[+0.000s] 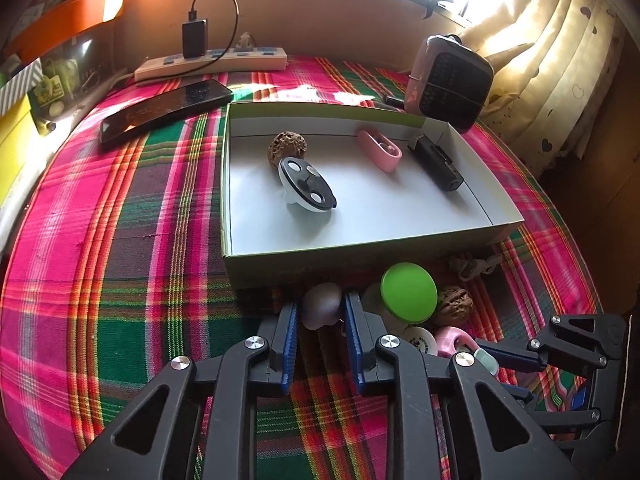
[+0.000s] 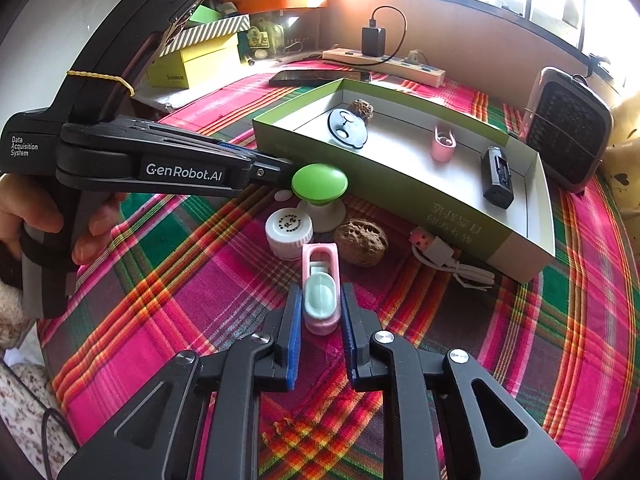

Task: Organize objects
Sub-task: 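Close the left gripper on the white knob while the right gripper closes on the pink-and-teal clip, then carry the white knob with the left gripper while the right gripper carries the clip into the box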

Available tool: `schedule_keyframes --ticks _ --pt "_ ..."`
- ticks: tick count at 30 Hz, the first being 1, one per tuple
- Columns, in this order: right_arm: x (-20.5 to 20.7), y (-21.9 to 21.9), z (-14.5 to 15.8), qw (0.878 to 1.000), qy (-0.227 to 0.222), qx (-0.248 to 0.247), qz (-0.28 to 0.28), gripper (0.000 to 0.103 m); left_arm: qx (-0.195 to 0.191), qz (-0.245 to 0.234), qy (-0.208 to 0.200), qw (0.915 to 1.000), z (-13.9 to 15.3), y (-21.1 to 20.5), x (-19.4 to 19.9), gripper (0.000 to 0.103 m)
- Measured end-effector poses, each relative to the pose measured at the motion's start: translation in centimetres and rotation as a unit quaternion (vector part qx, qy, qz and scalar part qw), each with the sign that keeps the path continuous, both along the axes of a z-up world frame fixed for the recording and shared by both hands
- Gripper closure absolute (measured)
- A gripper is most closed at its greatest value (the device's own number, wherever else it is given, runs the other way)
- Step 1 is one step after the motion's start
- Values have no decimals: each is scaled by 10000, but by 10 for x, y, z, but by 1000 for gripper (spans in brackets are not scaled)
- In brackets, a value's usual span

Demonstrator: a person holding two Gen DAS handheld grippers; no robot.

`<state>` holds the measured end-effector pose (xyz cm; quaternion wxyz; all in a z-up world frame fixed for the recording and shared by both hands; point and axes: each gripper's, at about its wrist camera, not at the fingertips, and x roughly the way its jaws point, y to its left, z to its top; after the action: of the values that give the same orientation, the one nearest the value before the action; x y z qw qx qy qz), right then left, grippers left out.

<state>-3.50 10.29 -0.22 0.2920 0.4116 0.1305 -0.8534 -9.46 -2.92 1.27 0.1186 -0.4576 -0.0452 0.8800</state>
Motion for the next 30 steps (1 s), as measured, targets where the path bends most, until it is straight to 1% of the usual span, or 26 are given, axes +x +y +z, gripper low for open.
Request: schedule_keyframes --ticks 13,30 --pt "3 0 0 10000 7 -9 -46 85 -13 4 7 10000 1 0 1 83" --pt "4 7 7 9996 26 -235 -180 85 0 5 110 9999 10 -5 7 83"
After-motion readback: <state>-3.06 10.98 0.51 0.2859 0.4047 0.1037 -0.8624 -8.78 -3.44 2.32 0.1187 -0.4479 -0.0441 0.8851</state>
